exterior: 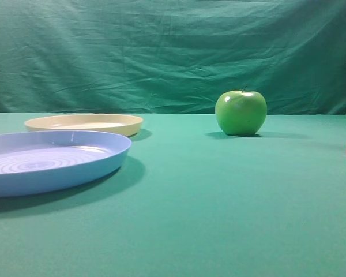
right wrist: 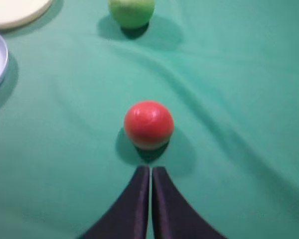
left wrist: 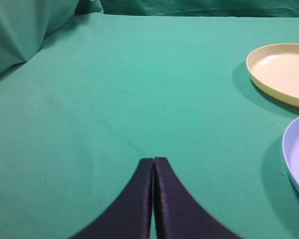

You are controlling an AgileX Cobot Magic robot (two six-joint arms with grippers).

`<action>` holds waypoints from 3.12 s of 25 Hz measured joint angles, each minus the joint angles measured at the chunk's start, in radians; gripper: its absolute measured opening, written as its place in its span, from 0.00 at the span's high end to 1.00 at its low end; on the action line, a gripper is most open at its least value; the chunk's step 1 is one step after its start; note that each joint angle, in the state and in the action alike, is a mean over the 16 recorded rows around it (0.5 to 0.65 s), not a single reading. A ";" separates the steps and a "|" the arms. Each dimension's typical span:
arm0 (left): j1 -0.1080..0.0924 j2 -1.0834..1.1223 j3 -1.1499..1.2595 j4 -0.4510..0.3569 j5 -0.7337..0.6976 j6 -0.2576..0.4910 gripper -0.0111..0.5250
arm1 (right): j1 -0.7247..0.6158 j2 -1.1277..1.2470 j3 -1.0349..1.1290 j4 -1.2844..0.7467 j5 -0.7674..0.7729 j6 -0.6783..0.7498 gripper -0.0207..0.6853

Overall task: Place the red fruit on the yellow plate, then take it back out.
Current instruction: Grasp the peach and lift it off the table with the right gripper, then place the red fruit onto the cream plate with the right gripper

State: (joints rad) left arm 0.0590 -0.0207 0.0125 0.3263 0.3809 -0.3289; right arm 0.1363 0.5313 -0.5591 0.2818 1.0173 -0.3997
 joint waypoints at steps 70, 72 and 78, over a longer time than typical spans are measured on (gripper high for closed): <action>0.000 0.000 0.000 0.000 0.000 -0.002 0.98 | 0.475 1.495 -1.309 -0.104 -0.164 0.098 0.70; 0.000 0.000 0.000 0.000 0.000 -0.002 0.98 | 0.507 1.573 -1.388 -0.099 -0.164 0.085 0.70; 0.000 0.000 0.000 0.000 0.000 -0.002 0.98 | 0.572 1.764 -1.545 -0.069 -0.196 0.040 0.70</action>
State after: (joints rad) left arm 0.0590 -0.0207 0.0125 0.3263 0.3809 -0.3307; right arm 0.7087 2.2955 -2.1041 0.2130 0.8211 -0.3593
